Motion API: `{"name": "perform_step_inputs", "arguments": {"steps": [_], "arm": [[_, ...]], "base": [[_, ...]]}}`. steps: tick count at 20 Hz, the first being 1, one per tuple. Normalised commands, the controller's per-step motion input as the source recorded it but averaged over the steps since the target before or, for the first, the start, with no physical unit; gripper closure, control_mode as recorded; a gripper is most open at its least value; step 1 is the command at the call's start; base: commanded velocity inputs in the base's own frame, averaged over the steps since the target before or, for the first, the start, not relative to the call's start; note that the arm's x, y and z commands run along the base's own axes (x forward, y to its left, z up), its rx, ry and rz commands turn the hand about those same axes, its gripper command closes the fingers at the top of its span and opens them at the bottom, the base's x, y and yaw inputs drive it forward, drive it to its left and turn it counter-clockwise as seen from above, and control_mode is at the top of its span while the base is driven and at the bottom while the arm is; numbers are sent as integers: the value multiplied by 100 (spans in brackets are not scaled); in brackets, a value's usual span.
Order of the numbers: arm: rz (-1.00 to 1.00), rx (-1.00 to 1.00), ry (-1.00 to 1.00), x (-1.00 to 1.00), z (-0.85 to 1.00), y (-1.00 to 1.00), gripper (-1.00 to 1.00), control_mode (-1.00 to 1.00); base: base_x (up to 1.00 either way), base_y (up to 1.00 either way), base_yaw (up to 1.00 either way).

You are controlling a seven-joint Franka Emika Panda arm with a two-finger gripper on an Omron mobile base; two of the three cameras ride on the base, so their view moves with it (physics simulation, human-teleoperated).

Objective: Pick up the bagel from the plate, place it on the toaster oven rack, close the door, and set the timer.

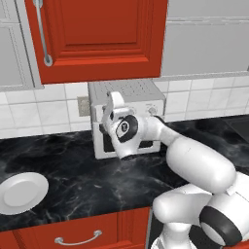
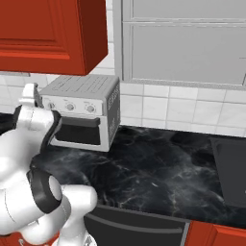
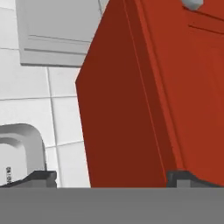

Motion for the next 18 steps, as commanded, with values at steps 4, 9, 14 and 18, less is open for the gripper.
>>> {"name": "perform_step_inputs", "arguments": {"steps": [4,9,14,18], "arm": [[-62,3,28,-27,47,17,-100,-100],[-54,7,26,-11,2,0,-100,-100],[-26,28,14,-59,-19,0,-100,-100],[-4,51,2,-21,-79,-1,-100,-100]], "base": [[0,0,0],[0,0,0],[0,0,0],[0,0,0]]}}
